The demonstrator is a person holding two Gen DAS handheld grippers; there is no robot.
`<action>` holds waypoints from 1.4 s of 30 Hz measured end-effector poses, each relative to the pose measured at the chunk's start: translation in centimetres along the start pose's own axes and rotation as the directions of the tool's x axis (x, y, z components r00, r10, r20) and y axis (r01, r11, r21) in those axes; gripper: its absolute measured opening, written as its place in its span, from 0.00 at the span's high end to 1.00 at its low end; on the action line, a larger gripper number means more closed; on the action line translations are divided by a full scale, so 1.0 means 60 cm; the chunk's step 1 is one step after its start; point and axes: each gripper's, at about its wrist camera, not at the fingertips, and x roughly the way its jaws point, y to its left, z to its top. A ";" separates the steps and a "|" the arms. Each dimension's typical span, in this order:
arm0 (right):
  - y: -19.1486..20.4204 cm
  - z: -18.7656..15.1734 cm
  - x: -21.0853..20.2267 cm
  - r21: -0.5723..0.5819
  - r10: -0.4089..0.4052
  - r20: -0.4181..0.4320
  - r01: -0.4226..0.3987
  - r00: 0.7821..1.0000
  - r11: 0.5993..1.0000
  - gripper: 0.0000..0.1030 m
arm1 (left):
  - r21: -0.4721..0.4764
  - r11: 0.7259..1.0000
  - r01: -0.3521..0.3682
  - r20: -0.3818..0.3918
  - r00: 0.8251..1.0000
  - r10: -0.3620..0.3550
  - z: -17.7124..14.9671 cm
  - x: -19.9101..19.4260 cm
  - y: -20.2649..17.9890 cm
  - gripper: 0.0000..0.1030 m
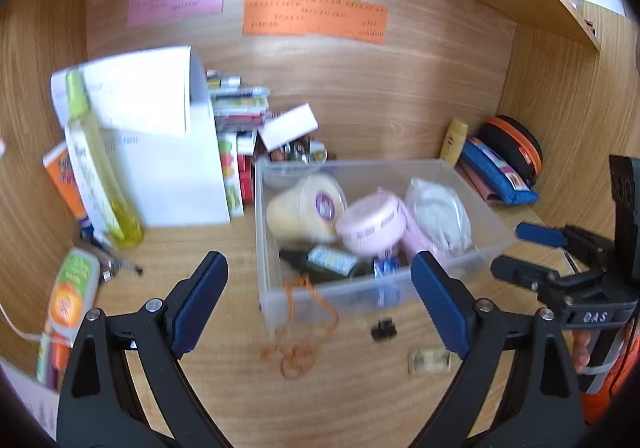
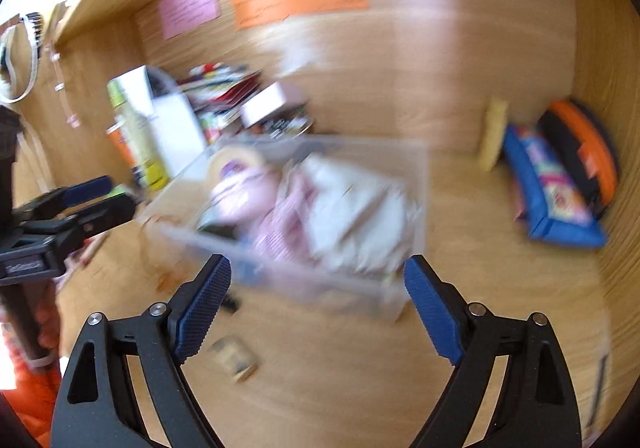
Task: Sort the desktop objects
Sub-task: 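Move the left tool to the black hair clip while the right tool approaches the small beige block, then close the left tool on the black hair clip while the right tool grasps the beige block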
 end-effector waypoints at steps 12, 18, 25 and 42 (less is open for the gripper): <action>0.080 -0.089 0.070 -0.163 0.033 -0.198 -0.067 0.980 0.984 0.19 | -0.033 0.999 0.011 -0.165 0.986 -0.016 -0.101 0.010 0.018 0.09; 0.096 -0.099 0.090 -0.226 0.042 -0.258 -0.103 0.965 0.969 0.47 | -0.064 0.997 0.045 -0.169 0.984 -0.055 -0.105 0.026 0.018 0.10; 0.101 -0.100 0.087 -0.272 0.057 -0.254 -0.128 0.966 0.954 0.78 | -0.017 0.997 0.074 -0.158 0.985 -0.076 -0.091 0.036 -0.003 0.28; 0.005 -0.078 0.029 -0.128 0.044 -0.161 -0.065 0.986 0.990 0.79 | 0.109 0.988 0.106 -0.278 0.958 -0.072 -0.078 0.135 -0.082 0.61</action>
